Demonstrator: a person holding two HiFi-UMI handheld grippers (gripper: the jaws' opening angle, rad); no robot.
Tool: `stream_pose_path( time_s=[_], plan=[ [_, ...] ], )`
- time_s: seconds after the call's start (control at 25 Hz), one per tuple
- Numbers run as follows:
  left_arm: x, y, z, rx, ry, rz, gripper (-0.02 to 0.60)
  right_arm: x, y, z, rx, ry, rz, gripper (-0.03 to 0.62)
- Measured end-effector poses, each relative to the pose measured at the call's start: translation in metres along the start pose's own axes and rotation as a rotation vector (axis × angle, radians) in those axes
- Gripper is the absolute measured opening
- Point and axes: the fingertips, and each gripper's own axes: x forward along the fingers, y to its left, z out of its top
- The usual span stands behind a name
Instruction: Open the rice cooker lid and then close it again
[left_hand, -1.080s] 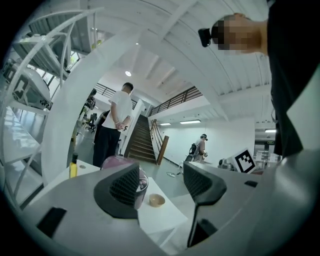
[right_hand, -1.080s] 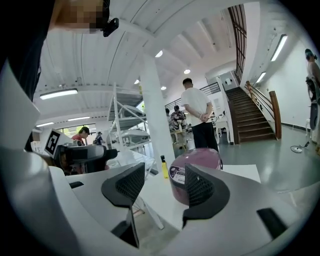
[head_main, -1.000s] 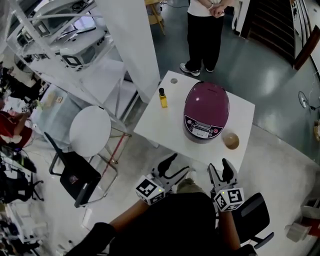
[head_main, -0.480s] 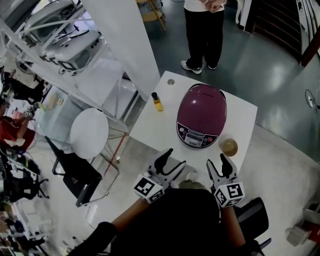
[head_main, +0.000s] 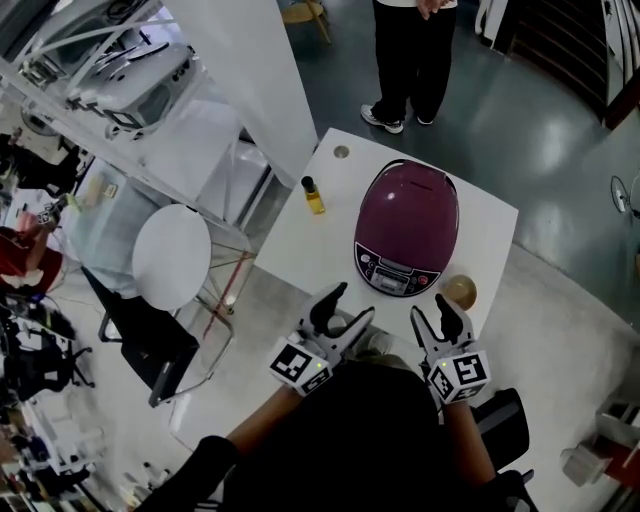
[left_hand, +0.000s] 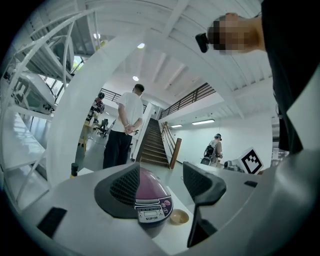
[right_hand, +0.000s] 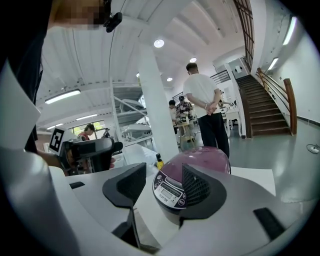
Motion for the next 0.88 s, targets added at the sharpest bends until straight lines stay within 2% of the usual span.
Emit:
stream_pose_path(
  time_s=[0.08,0.2,0.36,0.64,0.88],
  plan=[
    [0.004,0.005,0.002,0.01,0.003,-0.031,0.25,0.011,0.003,0.005,-0.004,0.006,-0.003,0.204],
    [0.006,0.013,0.004,0.02,0.007,-0.065,0.25,0.024,0.006,0.007,-0.015,0.026,-0.019,0.119],
    [0.01,0.024,0.008,-0.012,0.009,-0.086,0.25,0.046,0.003,0.004,-0.042,0.077,-0.048,0.013],
    [0.02,0.044,0.012,0.012,0.029,-0.153,0.25,0.082,0.0,-0.026,-0.082,0.214,-0.082,0.0],
    [0.028,0.062,0.014,-0.012,0.035,-0.186,0.25,0.104,-0.01,-0.05,-0.076,0.314,-0.129,0.0]
  ],
)
